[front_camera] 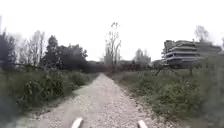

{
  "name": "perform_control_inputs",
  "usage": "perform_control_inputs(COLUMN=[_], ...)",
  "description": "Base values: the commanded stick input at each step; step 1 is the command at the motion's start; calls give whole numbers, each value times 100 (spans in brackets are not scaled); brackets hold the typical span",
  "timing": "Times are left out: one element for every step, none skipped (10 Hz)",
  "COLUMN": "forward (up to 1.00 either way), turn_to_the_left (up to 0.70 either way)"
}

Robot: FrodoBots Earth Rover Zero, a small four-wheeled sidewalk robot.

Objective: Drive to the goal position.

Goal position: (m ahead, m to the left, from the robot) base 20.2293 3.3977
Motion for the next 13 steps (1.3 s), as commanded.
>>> perform_control_inputs(forward=[70, 70, 70, 70, 70, 70, 70, 70, 70, 70, 70, 70, 70], turn_to_the_left=[-5, -5, -5, -4, -4, -4, -5, -5, -4, -4, -4, -4, -4])
